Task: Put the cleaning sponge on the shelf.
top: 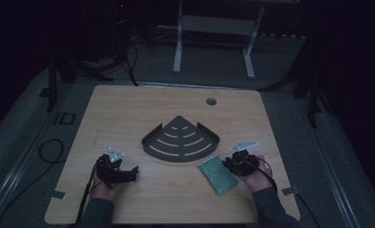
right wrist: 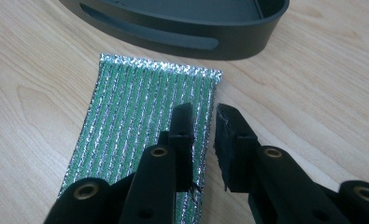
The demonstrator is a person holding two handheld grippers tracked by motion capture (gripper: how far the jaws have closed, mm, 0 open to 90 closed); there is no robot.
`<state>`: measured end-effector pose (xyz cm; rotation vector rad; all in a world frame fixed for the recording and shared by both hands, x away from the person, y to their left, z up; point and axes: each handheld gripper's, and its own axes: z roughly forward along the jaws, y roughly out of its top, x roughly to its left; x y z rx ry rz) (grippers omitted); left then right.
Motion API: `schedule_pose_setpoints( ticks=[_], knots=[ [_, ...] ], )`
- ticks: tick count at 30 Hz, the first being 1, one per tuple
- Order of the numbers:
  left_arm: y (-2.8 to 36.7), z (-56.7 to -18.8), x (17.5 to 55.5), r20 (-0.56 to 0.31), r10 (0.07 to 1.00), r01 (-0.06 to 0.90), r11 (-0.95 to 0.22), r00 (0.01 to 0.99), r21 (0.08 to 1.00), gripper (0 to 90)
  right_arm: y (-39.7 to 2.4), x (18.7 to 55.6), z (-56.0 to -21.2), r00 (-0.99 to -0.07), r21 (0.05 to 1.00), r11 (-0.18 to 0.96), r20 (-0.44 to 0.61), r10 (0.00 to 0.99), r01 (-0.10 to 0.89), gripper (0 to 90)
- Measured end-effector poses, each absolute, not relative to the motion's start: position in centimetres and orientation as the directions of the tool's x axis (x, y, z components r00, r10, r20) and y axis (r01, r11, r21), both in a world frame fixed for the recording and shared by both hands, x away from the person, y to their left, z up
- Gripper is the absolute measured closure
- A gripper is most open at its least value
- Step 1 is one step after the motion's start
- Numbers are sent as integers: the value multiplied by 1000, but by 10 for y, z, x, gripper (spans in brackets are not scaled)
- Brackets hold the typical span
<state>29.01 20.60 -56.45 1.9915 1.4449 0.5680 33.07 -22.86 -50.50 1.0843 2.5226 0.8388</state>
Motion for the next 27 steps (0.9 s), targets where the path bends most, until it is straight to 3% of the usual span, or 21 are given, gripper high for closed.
schedule_pose_setpoints(
  ticks=[27],
  knots=[
    [206, -565, 290, -9, 950, 690, -221, 313, 690, 22, -230, 355, -503, -656, 437, 562, 89, 750, 702, 705]
  ],
)
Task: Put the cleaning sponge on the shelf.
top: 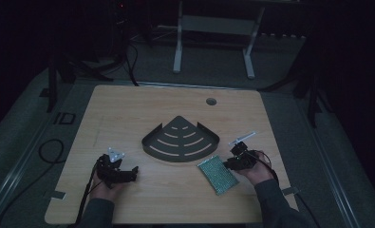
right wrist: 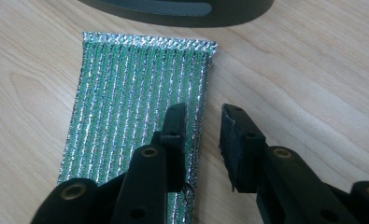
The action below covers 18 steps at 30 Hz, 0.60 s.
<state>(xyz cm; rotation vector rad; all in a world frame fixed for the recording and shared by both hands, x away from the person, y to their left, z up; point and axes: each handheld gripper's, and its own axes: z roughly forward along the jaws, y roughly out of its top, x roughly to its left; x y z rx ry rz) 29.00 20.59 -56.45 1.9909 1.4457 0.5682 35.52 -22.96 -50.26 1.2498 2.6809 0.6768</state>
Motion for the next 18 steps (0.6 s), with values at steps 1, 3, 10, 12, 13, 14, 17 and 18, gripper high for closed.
schedule_pose_setpoints(
  ticks=[1, 3, 10, 12, 13, 14, 17, 18],
  knots=[
    [206, -565, 290, -9, 950, 690, -221, 313, 690, 22, -230, 356, -503, -655, 433, 561, 96, 750, 705, 705],
    [206, -565, 290, -9, 950, 689, -221, 313, 690, 22, -229, 357, -503, -653, 418, 563, 105, 750, 713, 704],
    [206, -565, 290, -9, 950, 690, -220, 313, 690, 22, -227, 365, -500, -655, 357, 579, 141, 743, 733, 705],
    [206, -565, 290, -9, 950, 689, -221, 313, 690, 22, -226, 367, -500, -660, 341, 590, 137, 739, 732, 705],
    [206, -565, 290, -9, 950, 690, -220, 313, 690, 22, -226, 368, -500, -663, 334, 596, 139, 736, 731, 706],
    [206, -565, 290, -9, 950, 690, -220, 313, 690, 22, -225, 369, -500, -664, 325, 599, 143, 733, 732, 706],
    [206, -565, 290, -9, 950, 690, -220, 313, 690, 23, -224, 372, -501, -666, 294, 610, 153, 730, 736, 710],
    [206, -565, 290, -9, 950, 690, -220, 313, 690, 22, -224, 374, -501, -669, 283, 616, 159, 726, 735, 711]
  ],
)
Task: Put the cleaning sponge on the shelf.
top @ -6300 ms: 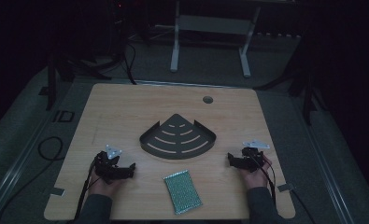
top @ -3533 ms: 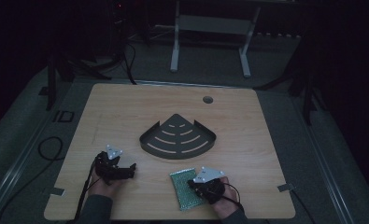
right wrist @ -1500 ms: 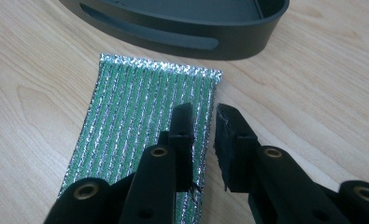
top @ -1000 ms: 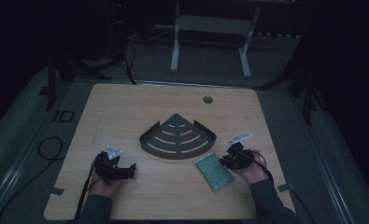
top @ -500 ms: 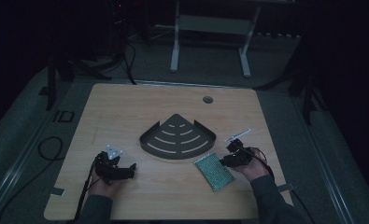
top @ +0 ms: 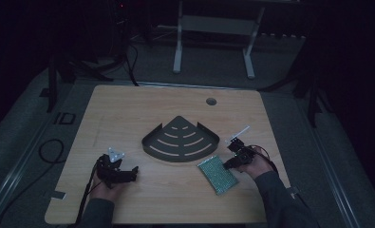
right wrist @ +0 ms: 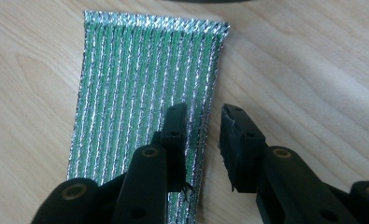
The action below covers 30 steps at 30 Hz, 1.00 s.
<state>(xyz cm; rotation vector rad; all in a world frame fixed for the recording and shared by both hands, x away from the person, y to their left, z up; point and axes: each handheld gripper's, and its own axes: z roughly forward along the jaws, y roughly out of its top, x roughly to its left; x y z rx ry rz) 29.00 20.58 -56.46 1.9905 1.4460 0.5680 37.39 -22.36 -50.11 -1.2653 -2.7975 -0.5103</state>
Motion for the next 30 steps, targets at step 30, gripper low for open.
schedule_pose_setpoints(
  ticks=[30],
  knots=[
    [206, -565, 290, -9, 950, 690, -220, 313, 690, 22, -221, 393, -510, -670, 136, 661, 268, 692, 737, 790]
  ],
)
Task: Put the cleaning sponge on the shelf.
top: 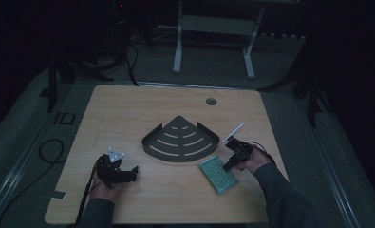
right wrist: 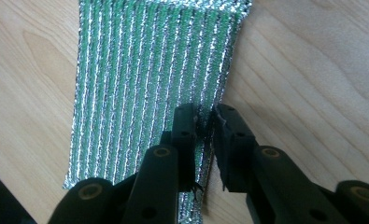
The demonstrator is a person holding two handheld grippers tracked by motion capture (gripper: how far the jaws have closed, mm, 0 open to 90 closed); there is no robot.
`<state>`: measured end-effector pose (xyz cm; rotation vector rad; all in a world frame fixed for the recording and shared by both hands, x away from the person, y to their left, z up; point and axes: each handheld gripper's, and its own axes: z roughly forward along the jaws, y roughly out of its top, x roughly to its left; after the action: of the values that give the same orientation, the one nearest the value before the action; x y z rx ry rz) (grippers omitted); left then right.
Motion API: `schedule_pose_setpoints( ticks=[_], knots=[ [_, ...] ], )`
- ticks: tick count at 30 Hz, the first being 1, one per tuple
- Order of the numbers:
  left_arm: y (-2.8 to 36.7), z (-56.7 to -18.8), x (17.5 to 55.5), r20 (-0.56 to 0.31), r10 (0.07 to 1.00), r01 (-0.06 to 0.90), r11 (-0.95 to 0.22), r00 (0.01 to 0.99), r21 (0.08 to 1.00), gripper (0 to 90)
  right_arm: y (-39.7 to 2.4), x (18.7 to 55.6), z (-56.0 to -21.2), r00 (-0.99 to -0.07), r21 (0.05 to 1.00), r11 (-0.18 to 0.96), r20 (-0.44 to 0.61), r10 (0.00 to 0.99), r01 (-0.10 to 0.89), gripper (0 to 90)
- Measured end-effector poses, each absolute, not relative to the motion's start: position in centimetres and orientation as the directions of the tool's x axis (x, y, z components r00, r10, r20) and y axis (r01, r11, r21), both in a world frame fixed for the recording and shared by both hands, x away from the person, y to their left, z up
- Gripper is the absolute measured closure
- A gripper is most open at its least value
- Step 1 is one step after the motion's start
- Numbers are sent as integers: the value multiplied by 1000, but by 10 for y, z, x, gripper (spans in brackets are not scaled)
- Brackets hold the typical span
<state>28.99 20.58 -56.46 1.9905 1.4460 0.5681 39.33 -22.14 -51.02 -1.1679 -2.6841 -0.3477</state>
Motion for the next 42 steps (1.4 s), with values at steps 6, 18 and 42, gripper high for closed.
schedule_pose_setpoints(
  ticks=[6, 18, 42],
  knots=[
    [206, -565, 290, -9, 950, 690, -220, 313, 690, 22, -221, 397, -511, -671, 116, 671, 287, 683, 733, 858],
    [206, -565, 290, -9, 950, 690, -220, 313, 690, 22, -219, 394, -501, -702, 132, 693, 223, 676, 709, 898],
    [206, -565, 290, -9, 950, 690, -221, 313, 690, 22, -224, 395, -478, -711, 184, 687, 214, 670, 703, 899]
  ],
)
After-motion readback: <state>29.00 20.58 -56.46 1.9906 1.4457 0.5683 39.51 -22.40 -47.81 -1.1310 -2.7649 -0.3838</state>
